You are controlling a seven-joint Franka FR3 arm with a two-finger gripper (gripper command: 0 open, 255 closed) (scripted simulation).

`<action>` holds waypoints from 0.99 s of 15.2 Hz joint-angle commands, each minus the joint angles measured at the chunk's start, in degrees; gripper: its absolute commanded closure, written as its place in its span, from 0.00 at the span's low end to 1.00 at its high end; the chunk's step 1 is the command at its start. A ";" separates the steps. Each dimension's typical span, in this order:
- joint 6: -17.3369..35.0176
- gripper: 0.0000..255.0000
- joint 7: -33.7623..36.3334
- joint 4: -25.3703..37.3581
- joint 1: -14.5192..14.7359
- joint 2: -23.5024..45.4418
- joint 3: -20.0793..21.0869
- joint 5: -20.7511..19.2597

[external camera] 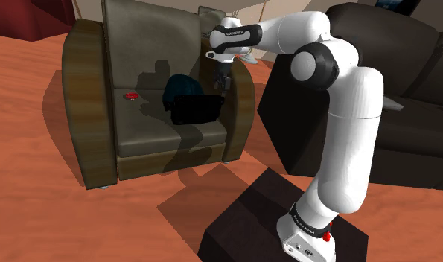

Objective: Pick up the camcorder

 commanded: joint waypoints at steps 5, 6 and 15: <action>1.84 0.00 -2.61 1.69 -0.66 3.76 0.97 1.01; 2.53 0.00 -2.64 1.16 -0.65 3.92 1.01 1.08; 4.31 1.00 -2.75 -0.29 -0.62 4.28 1.09 1.23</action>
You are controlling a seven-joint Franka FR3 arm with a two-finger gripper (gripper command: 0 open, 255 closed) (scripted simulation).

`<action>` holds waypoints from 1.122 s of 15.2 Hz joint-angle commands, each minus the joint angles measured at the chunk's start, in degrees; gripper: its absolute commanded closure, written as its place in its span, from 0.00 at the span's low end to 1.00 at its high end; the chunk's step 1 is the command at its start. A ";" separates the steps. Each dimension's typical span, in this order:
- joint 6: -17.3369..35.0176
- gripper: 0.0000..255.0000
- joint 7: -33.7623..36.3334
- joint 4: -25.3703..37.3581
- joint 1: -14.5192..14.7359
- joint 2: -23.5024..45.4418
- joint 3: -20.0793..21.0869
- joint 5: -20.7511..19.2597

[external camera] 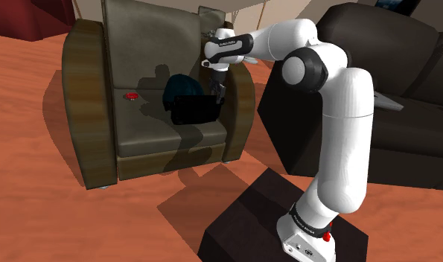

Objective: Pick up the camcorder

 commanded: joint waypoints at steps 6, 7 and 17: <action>-0.68 1.00 0.05 0.59 -0.02 -0.03 -0.03 -0.05; -1.36 1.00 0.09 1.08 -0.03 -0.22 -0.07 -0.13; -8.49 1.00 0.31 7.19 -0.31 -1.34 -0.37 -0.61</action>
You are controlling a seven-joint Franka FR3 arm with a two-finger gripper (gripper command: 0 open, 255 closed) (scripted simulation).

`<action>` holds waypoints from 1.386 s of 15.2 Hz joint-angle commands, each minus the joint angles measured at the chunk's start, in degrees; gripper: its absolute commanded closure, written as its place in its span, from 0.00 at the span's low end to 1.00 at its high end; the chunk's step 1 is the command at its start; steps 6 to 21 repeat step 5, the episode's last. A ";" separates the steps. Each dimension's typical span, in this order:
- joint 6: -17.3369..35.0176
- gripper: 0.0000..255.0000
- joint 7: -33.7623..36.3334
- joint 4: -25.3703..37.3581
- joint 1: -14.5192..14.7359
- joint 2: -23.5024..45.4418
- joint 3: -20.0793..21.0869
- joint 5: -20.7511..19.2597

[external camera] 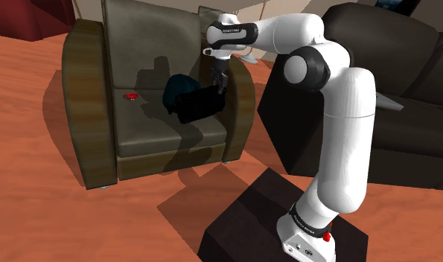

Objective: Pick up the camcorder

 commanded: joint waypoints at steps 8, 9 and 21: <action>-3.06 1.00 0.08 2.75 -0.17 -0.50 -0.14 -0.19; -3.06 1.00 0.08 2.75 -0.17 -0.50 -0.14 -0.19; -3.06 1.00 0.08 2.75 -0.17 -0.50 -0.14 -0.19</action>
